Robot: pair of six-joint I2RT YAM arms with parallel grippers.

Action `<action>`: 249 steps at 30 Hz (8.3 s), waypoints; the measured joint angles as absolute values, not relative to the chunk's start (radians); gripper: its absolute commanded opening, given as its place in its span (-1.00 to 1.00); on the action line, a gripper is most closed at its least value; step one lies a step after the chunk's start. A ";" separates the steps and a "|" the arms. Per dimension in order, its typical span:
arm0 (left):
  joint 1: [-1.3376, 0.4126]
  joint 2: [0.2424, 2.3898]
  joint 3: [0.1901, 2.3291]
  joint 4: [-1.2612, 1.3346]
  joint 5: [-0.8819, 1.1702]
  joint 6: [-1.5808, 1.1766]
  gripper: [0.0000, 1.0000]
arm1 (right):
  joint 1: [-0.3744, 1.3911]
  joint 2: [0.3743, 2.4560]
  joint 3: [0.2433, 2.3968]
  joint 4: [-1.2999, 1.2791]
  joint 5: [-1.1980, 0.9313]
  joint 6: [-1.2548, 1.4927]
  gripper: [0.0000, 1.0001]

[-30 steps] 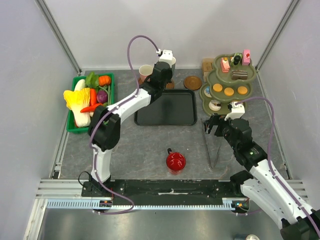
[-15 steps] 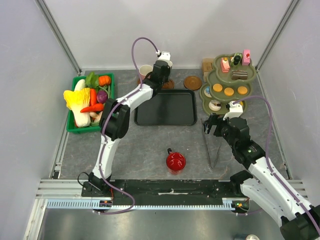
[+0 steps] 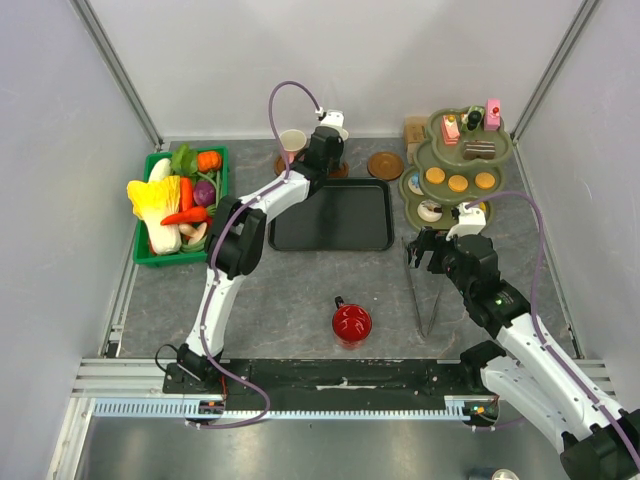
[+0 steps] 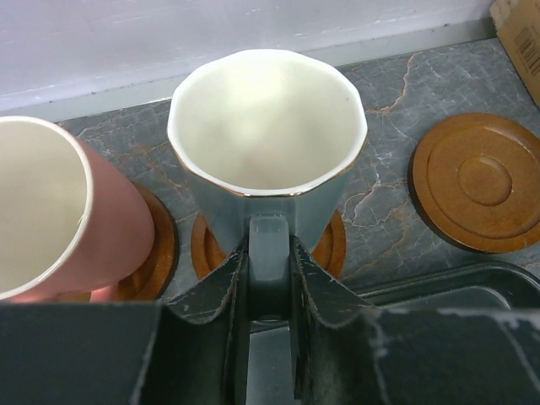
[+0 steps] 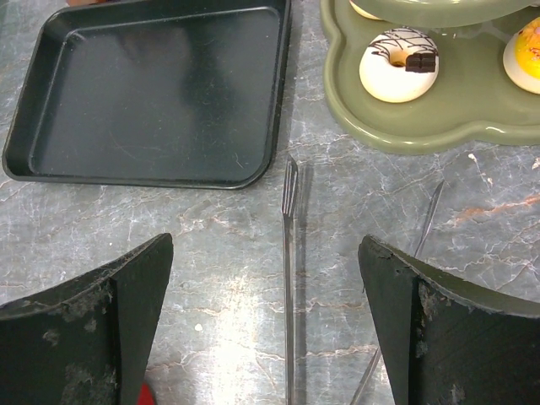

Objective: Serve the afternoon tea

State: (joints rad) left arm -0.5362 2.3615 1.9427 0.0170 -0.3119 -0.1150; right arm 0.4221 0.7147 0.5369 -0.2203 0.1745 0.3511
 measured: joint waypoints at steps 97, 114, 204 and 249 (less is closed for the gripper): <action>-0.533 2.322 1.838 -0.060 -0.321 -0.278 -0.45 | 0.422 0.704 0.537 -0.220 0.192 0.348 0.96; -0.523 2.342 1.921 -0.133 -0.316 -0.242 -0.89 | 0.422 0.721 0.537 -0.220 0.212 0.345 0.96; -0.764 0.708 0.544 -0.657 -0.130 -0.846 0.70 | 0.919 1.655 0.992 -0.366 -0.178 0.189 0.96; -0.813 1.575 1.308 -1.121 0.691 1.256 0.56 | 0.772 0.940 0.952 -0.724 0.279 0.208 0.96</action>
